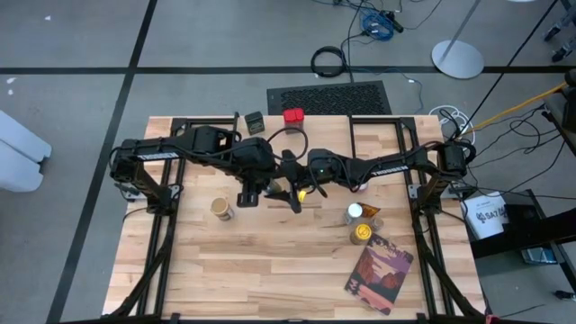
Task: Shelf spices
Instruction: Put the dark yellow spice bottle on the table
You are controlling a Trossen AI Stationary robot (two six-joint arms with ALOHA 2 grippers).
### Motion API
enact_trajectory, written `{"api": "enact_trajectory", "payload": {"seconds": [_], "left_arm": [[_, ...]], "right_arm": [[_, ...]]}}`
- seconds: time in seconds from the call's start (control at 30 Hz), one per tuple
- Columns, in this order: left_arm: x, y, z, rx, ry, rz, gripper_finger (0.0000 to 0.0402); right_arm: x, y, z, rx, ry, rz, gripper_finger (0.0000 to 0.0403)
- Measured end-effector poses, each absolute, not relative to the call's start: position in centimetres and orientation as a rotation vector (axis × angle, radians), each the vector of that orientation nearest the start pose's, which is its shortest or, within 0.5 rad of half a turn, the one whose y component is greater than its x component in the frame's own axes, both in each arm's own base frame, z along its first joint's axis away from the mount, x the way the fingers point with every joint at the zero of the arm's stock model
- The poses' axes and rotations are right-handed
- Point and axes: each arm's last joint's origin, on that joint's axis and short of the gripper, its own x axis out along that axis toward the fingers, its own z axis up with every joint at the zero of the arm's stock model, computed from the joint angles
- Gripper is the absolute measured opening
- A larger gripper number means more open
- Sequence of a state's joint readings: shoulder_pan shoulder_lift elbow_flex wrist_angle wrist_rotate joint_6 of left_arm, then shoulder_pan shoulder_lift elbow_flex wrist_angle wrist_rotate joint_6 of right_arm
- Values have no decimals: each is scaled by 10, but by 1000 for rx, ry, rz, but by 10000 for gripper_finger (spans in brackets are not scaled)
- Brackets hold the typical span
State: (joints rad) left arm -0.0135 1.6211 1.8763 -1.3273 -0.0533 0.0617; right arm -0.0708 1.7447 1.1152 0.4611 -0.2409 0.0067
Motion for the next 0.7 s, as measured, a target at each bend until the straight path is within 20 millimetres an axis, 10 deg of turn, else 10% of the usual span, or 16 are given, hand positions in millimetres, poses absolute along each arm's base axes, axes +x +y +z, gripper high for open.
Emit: {"api": "enact_trajectory", "payload": {"seconds": [0.7], "left_arm": [[300, -8, 401, 79, 1092, -23, 221]], "right_arm": [[371, -29, 292, -9, 270, 251, 254]]}}
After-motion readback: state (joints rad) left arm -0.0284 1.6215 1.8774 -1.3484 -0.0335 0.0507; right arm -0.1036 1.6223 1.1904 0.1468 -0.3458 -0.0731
